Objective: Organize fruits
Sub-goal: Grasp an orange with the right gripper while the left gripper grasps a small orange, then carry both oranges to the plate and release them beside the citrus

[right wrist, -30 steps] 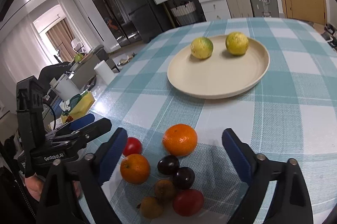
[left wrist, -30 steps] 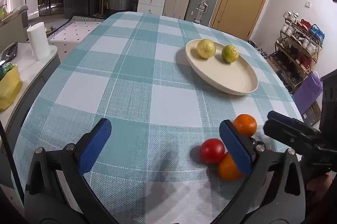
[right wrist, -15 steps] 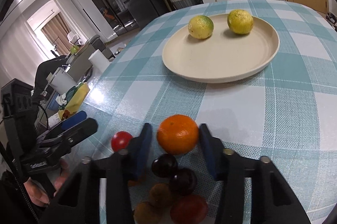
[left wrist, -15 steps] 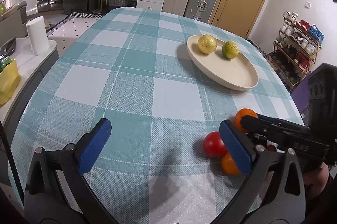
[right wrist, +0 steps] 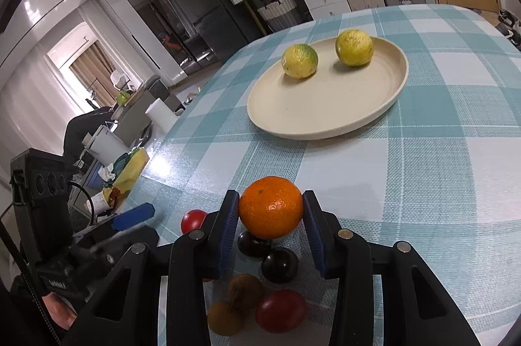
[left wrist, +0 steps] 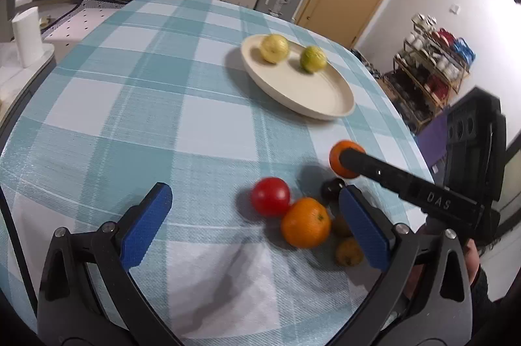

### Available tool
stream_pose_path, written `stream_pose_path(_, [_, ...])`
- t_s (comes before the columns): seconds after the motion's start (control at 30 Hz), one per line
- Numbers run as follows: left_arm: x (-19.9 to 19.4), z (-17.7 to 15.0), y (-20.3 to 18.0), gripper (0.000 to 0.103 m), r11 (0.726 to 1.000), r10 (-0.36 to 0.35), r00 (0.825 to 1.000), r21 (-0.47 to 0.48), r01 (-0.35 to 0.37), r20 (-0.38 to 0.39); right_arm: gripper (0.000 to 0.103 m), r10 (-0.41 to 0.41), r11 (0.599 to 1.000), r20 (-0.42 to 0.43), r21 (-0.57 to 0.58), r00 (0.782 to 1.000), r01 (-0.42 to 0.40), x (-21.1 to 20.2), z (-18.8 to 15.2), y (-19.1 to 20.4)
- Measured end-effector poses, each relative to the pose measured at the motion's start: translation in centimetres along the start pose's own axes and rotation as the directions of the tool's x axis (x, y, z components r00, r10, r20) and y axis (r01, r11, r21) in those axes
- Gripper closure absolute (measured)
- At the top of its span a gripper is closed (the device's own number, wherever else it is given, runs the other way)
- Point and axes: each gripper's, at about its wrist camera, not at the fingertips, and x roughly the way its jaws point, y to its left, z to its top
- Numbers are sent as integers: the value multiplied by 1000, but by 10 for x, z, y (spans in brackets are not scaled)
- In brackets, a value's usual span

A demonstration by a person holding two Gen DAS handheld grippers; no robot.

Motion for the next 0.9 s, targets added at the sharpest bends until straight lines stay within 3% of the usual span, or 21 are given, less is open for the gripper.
stream_pose_path(0.17, [6,-7,-15,1,1000,-18,999,20,19,-34,63,10,1000,22,6,1000,-10,-11,-2,-6])
stream_pose_path(0.67, [28,-16,-29,7,999,49,995,-8,-50,-84,63,46,998,47,43,998,-48,-24,-11,-18])
stream_pose_path(0.77, [31,-17,-32,18,996,92,992,12,-91,-89,63,47,998,46,49,998,-49,-25,-13,-21])
stream_pose_path(0.9, [30,-17,-33,27,997,83,992,9,-82,-98,63,49,997,53,53,997,-52,-28,-14,-23])
